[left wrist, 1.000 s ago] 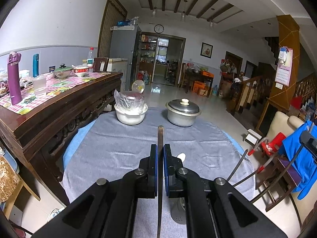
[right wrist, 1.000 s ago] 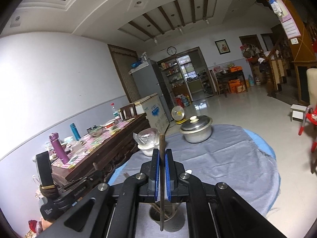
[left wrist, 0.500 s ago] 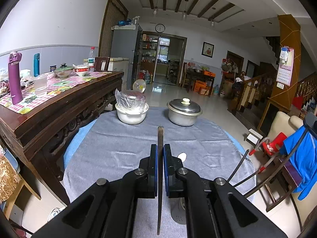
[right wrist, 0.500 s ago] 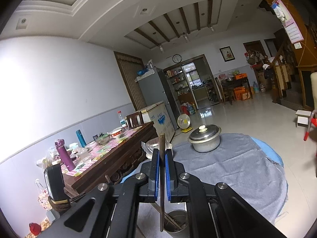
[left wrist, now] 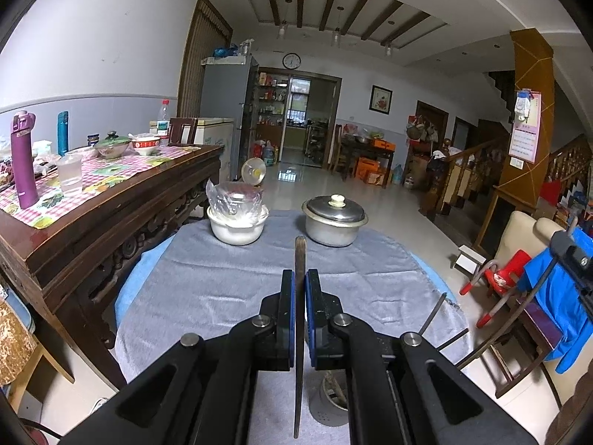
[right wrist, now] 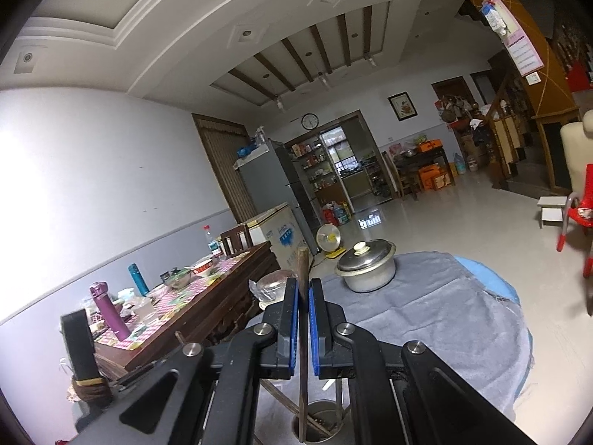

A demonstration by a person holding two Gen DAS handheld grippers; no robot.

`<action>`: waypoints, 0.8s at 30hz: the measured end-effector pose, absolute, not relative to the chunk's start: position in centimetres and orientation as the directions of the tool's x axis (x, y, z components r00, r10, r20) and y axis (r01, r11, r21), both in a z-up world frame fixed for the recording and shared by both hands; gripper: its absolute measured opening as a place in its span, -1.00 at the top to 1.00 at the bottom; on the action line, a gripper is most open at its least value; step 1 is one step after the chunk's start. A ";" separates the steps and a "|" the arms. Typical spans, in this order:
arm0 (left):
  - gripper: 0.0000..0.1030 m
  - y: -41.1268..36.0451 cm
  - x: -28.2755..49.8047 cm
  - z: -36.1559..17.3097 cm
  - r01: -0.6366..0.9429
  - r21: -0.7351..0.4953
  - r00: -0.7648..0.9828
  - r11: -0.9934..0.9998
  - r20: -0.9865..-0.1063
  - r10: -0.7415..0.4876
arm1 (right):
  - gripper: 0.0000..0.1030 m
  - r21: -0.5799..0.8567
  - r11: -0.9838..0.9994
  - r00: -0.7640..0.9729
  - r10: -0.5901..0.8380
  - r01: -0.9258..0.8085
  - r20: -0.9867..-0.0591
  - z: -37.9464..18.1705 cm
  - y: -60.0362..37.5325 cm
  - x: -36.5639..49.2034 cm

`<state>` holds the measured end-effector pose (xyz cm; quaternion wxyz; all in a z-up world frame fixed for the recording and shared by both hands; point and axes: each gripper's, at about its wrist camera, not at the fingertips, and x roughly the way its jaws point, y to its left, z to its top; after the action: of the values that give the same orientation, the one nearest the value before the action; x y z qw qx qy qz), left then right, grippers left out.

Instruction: Organize utensils

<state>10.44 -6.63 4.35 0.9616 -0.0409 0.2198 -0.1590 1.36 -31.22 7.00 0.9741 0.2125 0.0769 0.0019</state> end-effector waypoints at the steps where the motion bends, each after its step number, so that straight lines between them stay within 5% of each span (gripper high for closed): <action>1: 0.90 -6.7 10.4 4.6 0.292 -0.151 0.852 0.945 -0.407 -0.328 | 0.88 0.417 0.908 0.988 0.036 0.029 -0.147 7.0 -31.3 1.3; 14: 0.90 -6.6 10.8 7.7 0.337 -0.211 0.851 0.918 -0.350 -0.392 | 0.88 0.401 0.915 0.992 0.000 0.051 -0.127 7.1 -30.4 1.9; 24: 0.90 -7.2 10.0 7.3 0.370 -0.262 0.878 0.891 -0.214 -0.428 | 0.88 0.342 0.934 0.986 -0.047 0.100 -0.160 5.6 -28.9 3.0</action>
<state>9.96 -7.21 7.29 0.9631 -0.1073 0.1341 -0.2072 2.97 -28.93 5.60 0.9806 0.1775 0.0748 -0.0377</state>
